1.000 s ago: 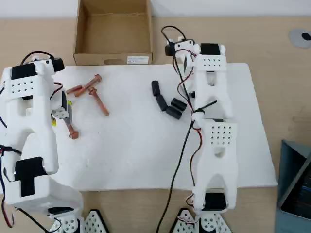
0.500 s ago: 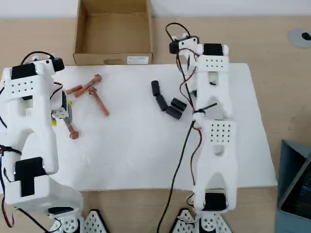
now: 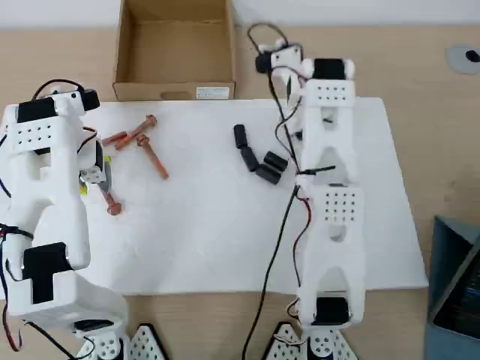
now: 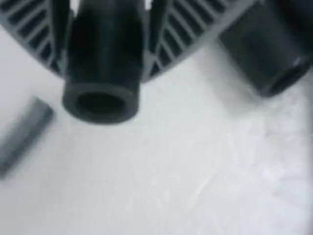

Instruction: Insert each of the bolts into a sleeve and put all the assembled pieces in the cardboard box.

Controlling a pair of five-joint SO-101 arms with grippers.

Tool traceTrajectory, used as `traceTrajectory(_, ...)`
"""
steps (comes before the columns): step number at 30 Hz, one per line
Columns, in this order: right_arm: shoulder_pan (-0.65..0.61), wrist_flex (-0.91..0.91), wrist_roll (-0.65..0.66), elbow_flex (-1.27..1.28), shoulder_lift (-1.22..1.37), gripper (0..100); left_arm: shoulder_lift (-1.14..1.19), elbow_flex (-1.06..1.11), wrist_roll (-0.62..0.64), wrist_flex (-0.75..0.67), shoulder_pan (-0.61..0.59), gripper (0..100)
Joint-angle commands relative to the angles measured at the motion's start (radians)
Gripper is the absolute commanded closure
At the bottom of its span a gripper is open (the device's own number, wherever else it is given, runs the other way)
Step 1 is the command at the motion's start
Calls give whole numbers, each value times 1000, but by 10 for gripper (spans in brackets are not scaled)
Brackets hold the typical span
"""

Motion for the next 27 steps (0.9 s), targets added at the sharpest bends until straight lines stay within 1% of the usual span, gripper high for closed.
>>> traceTrajectory(1, -12, 25, 2, 85, -242, 987, -7, -40, 3, 5, 5, 872)
traceTrajectory(6, 13, 25, 0, 306, -499, 988, -13, -41, 5, 6, 8, 881)
traceTrajectory(11, 18, 25, 0, 541, -757, 988, -12, -48, 5, 0, 23, 953)
traceTrajectory(14, 41, 25, -2, 674, -895, 988, -10, -49, 3, 0, 43, 971)
traceTrajectory(18, 90, 25, -21, 829, -1046, 988, -15, -75, 2, 6, 68, 969)
traceTrajectory(22, 159, 20, -37, 978, -1153, 988, -8, -172, -3, 8, 87, 967)
traceTrajectory(27, 245, 11, -35, 1133, -1247, 988, 18, -301, -60, 20, 127, 885)
